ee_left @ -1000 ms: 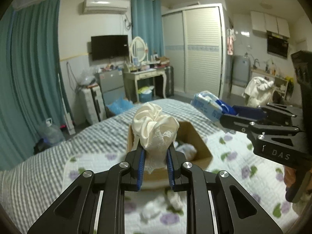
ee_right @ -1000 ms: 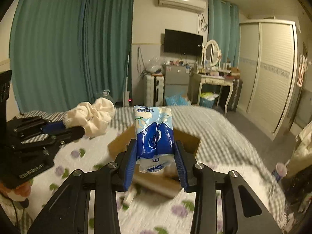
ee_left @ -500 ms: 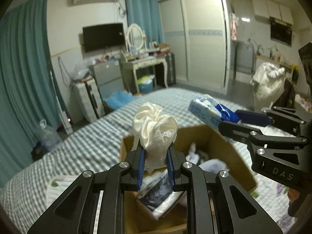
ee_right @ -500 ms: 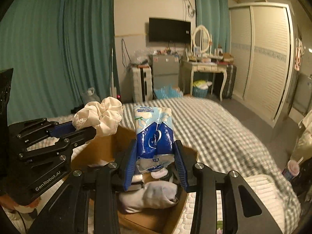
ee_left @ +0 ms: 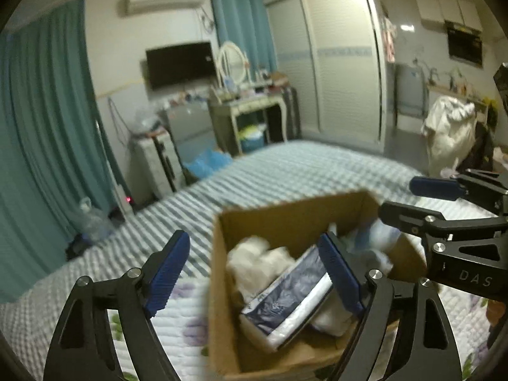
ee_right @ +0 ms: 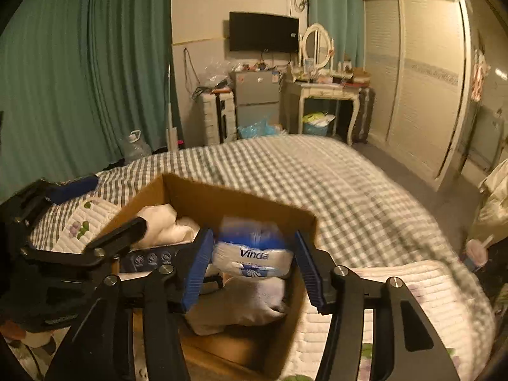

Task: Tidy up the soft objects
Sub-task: 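Lift both items into the box and open both tools, then grasp the white plastic bag with the left tool while the right grasps a white sock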

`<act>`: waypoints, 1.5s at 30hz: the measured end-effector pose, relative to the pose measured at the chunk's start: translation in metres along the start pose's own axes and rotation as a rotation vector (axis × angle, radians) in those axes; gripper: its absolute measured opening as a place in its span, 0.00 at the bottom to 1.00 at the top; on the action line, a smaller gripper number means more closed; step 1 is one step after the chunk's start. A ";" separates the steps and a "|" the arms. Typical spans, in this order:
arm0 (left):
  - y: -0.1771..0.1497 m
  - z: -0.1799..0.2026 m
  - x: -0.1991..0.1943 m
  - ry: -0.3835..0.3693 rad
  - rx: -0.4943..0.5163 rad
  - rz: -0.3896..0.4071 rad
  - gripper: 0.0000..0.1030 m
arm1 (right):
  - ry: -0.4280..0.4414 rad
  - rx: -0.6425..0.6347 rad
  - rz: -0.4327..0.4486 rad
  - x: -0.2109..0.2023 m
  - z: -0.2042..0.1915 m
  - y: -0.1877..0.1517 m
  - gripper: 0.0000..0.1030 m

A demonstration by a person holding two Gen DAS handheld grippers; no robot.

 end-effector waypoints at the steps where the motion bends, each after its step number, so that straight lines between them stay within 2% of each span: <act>1: 0.003 -0.002 -0.010 0.000 -0.006 0.008 0.82 | -0.009 -0.010 0.011 -0.015 -0.002 0.003 0.53; 4: 0.016 -0.008 -0.059 0.010 -0.015 0.064 0.82 | -0.035 -0.028 0.050 -0.060 -0.006 0.012 0.59; 7: 0.028 -0.016 -0.115 0.013 -0.020 0.137 0.83 | -0.060 -0.040 0.090 -0.112 -0.014 0.019 0.61; 9: 0.033 -0.022 -0.154 0.016 -0.016 0.186 0.90 | -0.062 -0.040 0.113 -0.146 -0.021 0.021 0.63; 12: 0.032 -0.029 -0.198 0.022 -0.015 0.245 0.91 | -0.073 -0.052 0.145 -0.195 -0.035 0.021 0.70; 14: 0.026 -0.034 -0.227 0.001 -0.024 0.273 0.92 | -0.074 -0.061 0.162 -0.223 -0.046 0.017 0.79; 18: 0.010 -0.043 -0.254 -0.023 -0.060 0.291 0.92 | -0.024 -0.049 0.168 -0.263 -0.066 -0.002 0.84; 22: -0.017 -0.048 -0.269 -0.027 -0.058 0.308 0.92 | 0.009 -0.066 0.169 -0.281 -0.090 -0.029 0.91; 27: -0.051 -0.053 -0.257 0.001 -0.050 0.278 0.92 | 0.053 -0.075 0.150 -0.268 -0.111 -0.063 0.91; 32: -0.084 -0.061 -0.216 0.007 -0.105 0.207 0.92 | 0.061 -0.086 0.133 -0.230 -0.124 -0.088 0.91; 37: -0.109 -0.068 -0.156 -0.018 -0.171 0.095 0.92 | 0.079 -0.090 0.059 -0.163 -0.127 -0.102 0.91; 41: -0.133 -0.068 -0.115 -0.022 -0.198 0.035 0.92 | 0.039 -0.114 0.016 -0.105 -0.127 -0.118 0.91; 45: -0.155 -0.060 -0.066 -0.067 -0.217 -0.054 0.92 | 0.047 -0.090 -0.048 -0.052 -0.120 -0.141 0.89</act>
Point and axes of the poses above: each gripper's, at about its wrist camera, not at the fingertips, and x roughly the way its jaws point, z to its right, y to its top, the point moved 2 cm from there along x, roughly the way its jaws point, and after that the axes turned 9 degrees about -z, right-handed, at the moved point
